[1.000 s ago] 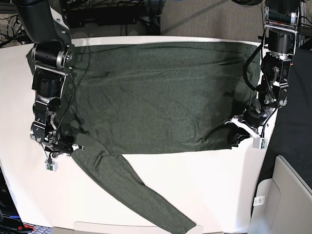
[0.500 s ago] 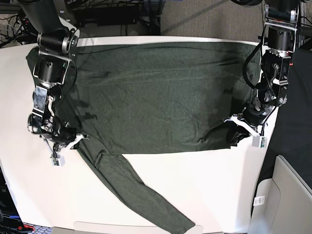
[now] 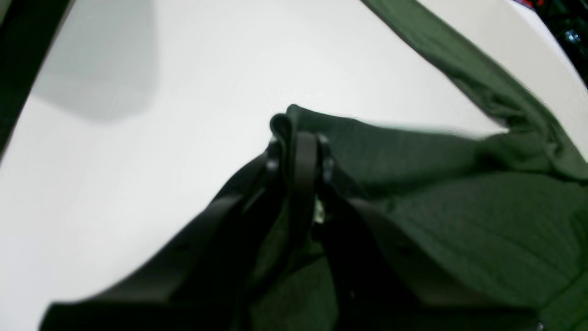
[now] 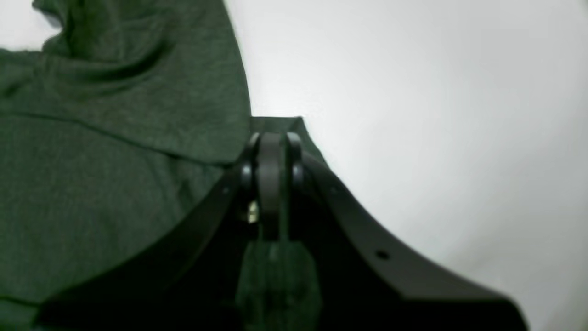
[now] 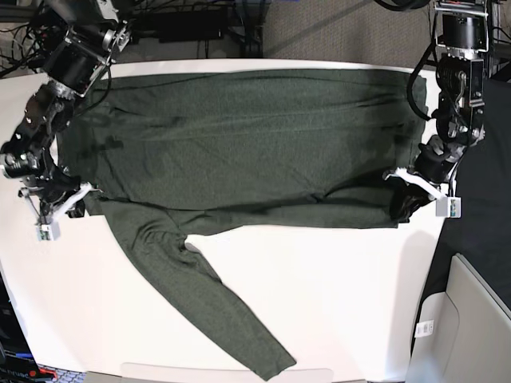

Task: Fold the T-shirt properly
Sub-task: 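Lift the side edges and fold them toward the hem, then lay the folded edge down along the hem with both grippers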

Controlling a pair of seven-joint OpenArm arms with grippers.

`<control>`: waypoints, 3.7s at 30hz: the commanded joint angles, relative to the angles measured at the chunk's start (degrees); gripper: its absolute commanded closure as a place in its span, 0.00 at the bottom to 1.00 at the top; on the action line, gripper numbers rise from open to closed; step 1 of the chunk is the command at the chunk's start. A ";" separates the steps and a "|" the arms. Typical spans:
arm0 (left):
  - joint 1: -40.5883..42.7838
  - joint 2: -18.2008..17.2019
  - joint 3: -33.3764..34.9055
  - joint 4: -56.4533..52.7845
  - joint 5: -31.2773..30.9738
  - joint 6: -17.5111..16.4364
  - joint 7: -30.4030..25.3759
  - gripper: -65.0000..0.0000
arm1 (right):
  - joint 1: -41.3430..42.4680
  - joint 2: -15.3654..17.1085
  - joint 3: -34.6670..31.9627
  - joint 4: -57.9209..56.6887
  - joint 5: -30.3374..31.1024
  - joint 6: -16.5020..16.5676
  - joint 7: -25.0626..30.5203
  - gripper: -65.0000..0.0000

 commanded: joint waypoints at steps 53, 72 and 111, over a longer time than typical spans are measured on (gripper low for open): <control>6.26 -0.82 -4.44 6.50 -0.55 -0.40 -1.52 1.00 | 17.12 -2.42 -10.69 -29.78 -19.17 0.41 14.57 0.35; 6.26 -0.82 -4.44 4.92 -0.55 -0.40 -1.78 1.00 | 14.21 -2.77 -10.69 -30.13 -3.17 0.41 6.75 0.99; 14.97 -0.82 -4.97 8.53 -0.64 -0.48 -2.22 1.00 | -11.63 12.97 -8.40 -4.28 52.31 0.41 -6.88 0.99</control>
